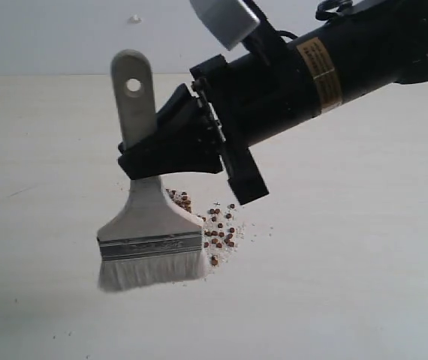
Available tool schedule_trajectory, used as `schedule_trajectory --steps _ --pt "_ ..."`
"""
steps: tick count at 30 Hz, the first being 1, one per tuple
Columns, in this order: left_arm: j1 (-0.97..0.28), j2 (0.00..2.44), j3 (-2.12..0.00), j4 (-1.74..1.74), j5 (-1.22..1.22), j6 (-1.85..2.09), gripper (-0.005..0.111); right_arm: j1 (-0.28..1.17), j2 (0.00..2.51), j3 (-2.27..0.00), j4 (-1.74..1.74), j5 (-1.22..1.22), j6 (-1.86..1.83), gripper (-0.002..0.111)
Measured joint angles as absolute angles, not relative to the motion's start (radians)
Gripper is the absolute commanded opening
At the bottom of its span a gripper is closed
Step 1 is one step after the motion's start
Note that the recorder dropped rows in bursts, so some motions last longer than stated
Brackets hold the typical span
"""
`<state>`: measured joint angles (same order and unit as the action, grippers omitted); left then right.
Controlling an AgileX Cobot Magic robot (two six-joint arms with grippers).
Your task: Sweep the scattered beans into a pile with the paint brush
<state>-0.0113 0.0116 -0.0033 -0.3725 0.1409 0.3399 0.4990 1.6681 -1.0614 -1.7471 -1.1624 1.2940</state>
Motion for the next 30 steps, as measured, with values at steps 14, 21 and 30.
schedule_trajectory --steps 14,21,30 --pt "-0.011 0.012 -0.003 -0.373 0.141 0.34 0.0 0.419 1.925 -1.061 -1.755 -1.203 1.266 0.0" --pt "-0.011 0.012 -0.003 -0.373 0.141 0.34 0.0 0.419 1.943 -1.061 -1.757 -1.122 1.19 0.0" --pt "-0.011 0.012 -0.003 -0.373 0.141 0.34 0.0 0.419 2.019 -1.138 -1.744 -1.056 1.121 0.0"
